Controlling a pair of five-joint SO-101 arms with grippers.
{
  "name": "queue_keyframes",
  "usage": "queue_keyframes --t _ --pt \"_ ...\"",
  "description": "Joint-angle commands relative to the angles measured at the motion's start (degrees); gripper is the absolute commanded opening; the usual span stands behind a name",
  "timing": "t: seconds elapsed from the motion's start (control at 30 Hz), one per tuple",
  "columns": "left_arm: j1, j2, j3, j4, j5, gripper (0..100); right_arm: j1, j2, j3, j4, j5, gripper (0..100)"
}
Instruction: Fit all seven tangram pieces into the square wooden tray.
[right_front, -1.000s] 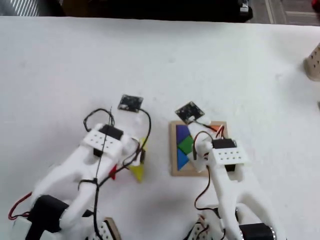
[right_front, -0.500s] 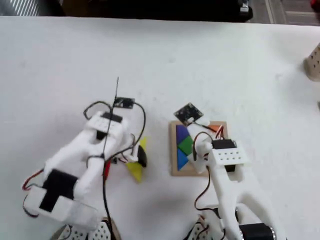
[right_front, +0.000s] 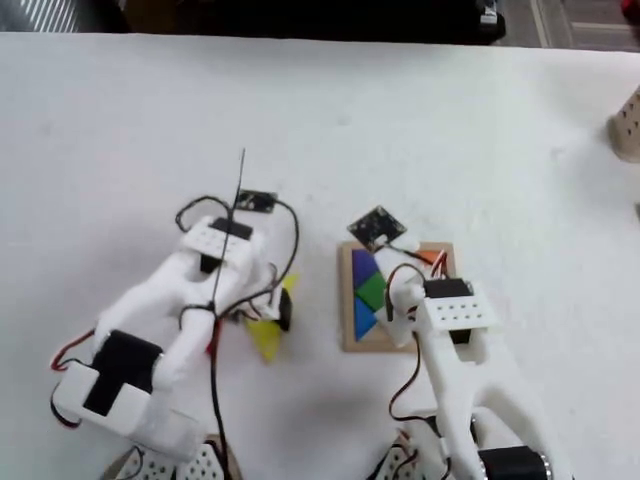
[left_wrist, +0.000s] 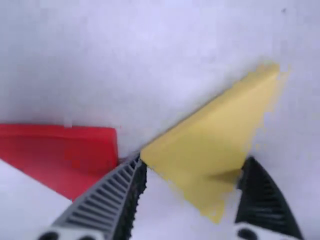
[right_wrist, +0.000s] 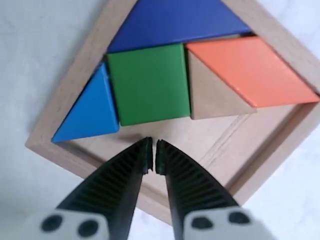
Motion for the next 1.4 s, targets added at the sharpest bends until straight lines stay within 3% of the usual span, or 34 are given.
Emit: queue_keyframes --t 0.0,0.1,0.43,0.53,0.73,0.9,1.37 --pt "-0.22 0.48 -4.66 -3.87 -0.62 16 -0.66 -1.8 -0.26 -0.75 0.88 1.8" --pt "-0.31 0.48 -4.84 -3.96 -3.87 21 -0.66 -1.8 -0.26 -0.75 0.88 1.8" --pt "-0.57 0.4 -5.01 -3.69 -4.84 36 -0.66 -1.8 -0.26 -0.75 1.05 1.8" --pt "-0.48 0.4 -5.01 -3.69 -9.49 40 -0.66 -1.8 -0.26 -0.84 1.05 1.8" --pt "-4.0 0.31 -8.18 -3.43 -17.41 41 -0.66 -1.8 -0.26 -0.92 1.05 1.8" --pt "-7.96 0.48 -12.48 -3.69 -18.46 41 -0.66 -1.8 -0.26 -0.92 1.05 1.8" --pt "-4.26 1.01 -8.44 -7.3 -18.29 41 -0.66 -1.8 -0.26 -0.92 1.05 1.8"
